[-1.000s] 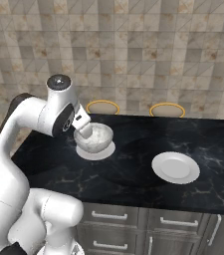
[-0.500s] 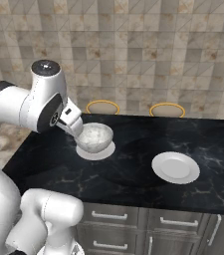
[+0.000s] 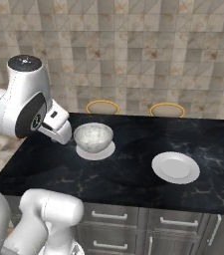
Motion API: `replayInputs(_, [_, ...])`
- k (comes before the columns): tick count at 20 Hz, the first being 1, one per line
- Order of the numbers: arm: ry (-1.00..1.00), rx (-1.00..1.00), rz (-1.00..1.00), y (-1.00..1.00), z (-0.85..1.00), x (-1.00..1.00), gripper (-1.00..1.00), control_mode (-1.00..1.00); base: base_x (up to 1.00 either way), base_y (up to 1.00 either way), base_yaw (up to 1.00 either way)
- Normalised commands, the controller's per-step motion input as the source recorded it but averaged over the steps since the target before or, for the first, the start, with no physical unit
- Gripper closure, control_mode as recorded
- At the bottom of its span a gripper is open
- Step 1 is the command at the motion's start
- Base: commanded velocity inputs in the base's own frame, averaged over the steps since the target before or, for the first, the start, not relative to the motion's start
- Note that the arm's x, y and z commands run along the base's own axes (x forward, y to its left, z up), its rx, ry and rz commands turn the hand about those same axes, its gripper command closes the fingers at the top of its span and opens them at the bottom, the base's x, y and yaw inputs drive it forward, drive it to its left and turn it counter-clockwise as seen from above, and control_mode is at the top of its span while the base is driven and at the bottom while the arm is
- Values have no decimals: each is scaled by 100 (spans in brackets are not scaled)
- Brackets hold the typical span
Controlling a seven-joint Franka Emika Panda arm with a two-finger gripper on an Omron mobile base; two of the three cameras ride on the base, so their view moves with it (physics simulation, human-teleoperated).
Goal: Move the bowls from the cabinet to the plates on the dining table.
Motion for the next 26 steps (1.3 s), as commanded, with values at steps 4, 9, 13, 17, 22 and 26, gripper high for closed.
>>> replayInputs(4, [10,-9,0,27,6,-34,-100,-100,0,0,0])
replayInputs(9, [0,0,1,0,0,-5,-100,-100,0,0,0])
replayInputs(13, [0,0,0,0,0,0,-100,-100,0,0,0])
replayInputs(17, [0,0,0,0,0,0,-100,-100,0,0,0])
replayInputs(22, [0,0,0,0,0,0,-100,-100,0,0,0])
replayInputs(26, [0,0,0,0,0,0,-100,-100,0,0,0])
